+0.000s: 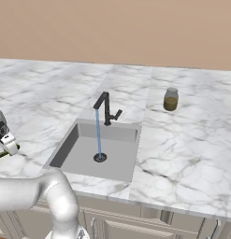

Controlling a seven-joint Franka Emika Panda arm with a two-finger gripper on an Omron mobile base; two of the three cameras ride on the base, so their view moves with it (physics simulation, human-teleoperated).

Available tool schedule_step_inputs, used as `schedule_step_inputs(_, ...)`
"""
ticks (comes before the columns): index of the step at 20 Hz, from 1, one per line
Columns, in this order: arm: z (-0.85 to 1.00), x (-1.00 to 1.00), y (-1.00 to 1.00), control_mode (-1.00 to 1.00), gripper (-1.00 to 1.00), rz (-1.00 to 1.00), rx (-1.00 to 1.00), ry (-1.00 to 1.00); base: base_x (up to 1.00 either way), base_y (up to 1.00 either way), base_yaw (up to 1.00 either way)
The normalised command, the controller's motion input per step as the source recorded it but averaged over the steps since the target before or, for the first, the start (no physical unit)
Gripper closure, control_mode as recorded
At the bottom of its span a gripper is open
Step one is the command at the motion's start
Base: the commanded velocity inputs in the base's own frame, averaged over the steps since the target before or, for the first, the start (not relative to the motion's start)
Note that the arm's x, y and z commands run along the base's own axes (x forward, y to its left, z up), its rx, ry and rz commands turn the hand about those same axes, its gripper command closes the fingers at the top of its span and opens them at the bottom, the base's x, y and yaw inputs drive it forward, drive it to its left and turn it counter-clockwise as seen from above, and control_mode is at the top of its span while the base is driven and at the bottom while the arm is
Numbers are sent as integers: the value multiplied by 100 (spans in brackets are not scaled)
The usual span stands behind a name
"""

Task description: Turn on the sink faucet. Then move the squash from the counter to the sink. Turn off the sink. Move the vegetable from the sink to the pot next to the stove. Finally move the pot to the rear left burner.

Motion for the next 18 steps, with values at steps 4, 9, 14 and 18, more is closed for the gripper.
schedule_step_inputs(4, -21, 0, -4, -100, 100, 0, 2, -7, 0, 0, 0)
schedule_step_inputs(9, 12, 0, -53, -100, 100, 0, 1, -7, 0, 0, 0)
schedule_step_inputs(14, 34, 0, -80, -100, 100, -1, 0, -7, 0, 0, 0)
schedule_step_inputs(18, 29, 5, -87, -100, 100, -1, 0, -6, 0, 0, 0)
